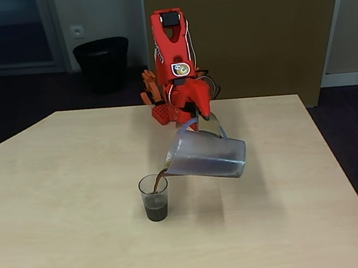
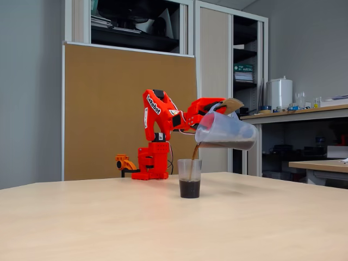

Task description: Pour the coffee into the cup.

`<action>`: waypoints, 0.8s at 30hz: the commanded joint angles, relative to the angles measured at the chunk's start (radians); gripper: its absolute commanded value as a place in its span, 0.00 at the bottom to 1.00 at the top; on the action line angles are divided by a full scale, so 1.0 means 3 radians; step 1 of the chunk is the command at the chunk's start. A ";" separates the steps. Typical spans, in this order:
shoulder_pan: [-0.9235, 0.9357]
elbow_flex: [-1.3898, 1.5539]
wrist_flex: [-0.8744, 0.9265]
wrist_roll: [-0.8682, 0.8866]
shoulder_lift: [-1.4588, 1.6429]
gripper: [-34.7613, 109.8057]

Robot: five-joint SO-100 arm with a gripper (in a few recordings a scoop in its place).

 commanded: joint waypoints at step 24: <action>0.0005 -0.0061 -0.0164 0.0118 0.0072 0.24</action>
